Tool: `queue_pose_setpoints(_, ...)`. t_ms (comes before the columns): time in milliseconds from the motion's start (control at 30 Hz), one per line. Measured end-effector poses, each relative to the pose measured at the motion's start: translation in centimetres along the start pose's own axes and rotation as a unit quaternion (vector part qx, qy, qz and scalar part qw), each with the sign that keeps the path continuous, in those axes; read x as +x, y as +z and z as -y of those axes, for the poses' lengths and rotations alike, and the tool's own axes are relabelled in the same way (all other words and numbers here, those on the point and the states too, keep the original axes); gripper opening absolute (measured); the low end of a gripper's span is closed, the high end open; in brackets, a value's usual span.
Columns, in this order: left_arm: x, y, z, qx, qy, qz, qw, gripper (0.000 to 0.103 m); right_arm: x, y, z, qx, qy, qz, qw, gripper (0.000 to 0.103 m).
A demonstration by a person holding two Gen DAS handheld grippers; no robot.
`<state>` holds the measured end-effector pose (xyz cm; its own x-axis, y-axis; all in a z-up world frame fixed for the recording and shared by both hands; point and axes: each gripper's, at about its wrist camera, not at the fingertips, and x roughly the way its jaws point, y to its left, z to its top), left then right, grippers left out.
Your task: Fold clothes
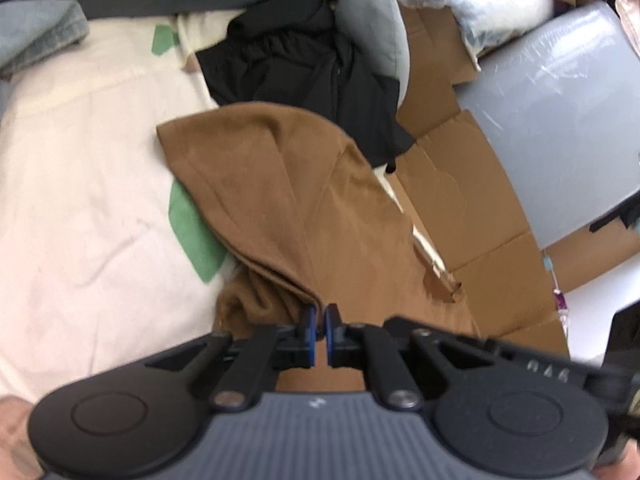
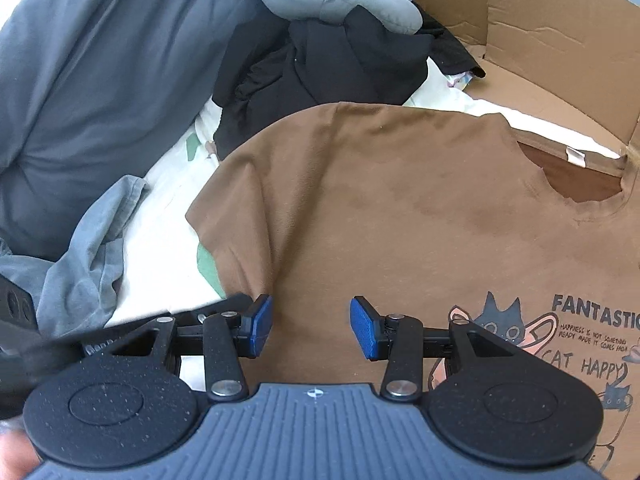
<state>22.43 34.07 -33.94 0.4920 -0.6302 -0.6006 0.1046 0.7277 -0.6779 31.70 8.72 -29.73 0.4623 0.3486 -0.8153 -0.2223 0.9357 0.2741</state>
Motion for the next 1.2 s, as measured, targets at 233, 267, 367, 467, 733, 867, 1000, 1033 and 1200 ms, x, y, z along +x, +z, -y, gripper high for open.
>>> queue_pose_setpoints(233, 1.1, -1.7, -0.1, 0.022, 0.002, -0.024, 0.9995, 0.005, 1.4, 0.4, -1.8, -0.021, 0.006, -0.025, 0.999, 0.05)
queue_pose_setpoints(267, 1.3, -1.9, -0.1, 0.027, 0.002, -0.028, 0.9992, 0.005, 1.8, 0.4, -2.1, -0.025, 0.005, -0.034, 0.999, 0.05)
queue_pose_setpoints(367, 1.6, -2.6, -0.1, 0.048, 0.002, -0.04, 0.9981, 0.005, 2.9, 0.2, -2.8, -0.035, 0.0, -0.055, 0.998, 0.05)
queue_pose_setpoints(467, 1.8, -3.2, -0.1, 0.063, 0.014, -0.056, 0.9964, 0.01, 3.9, -0.1, -3.3, -0.043, -0.004, -0.073, 0.996, 0.05)
queue_pose_setpoints(733, -1.3, -3.2, -0.9, 0.06, 0.04, -0.047, 0.9962, 0.027, 4.3, 0.1, -2.9, -0.044, -0.009, -0.073, 0.996, 0.05)
queue_pose_setpoints(867, -2.9, -1.7, -1.5, 0.066, 0.063, -0.017, 0.9956, 0.032, 3.9, 0.4, -2.9, -0.047, -0.007, -0.063, 0.997, 0.05)
queue_pose_setpoints(1000, -3.3, 0.5, -2.7, 0.043, 0.078, 0.01, 0.9959, 0.033, 3.5, 0.7, -3.1, -0.046, -0.007, -0.058, 0.997, 0.05)
queue_pose_setpoints(1033, -3.1, 1.2, -2.9, 0.041, 0.087, 0.018, 0.9952, 0.033, 3.5, 0.6, -3.2, -0.047, -0.006, -0.057, 0.997, 0.05)
queue_pose_setpoints(1200, -2.1, 4.4, -4.3, 0.025, 0.104, 0.043, 0.9933, 0.033, 3.1, 0.4, -3.5, -0.052, -0.008, -0.052, 0.997, 0.05)
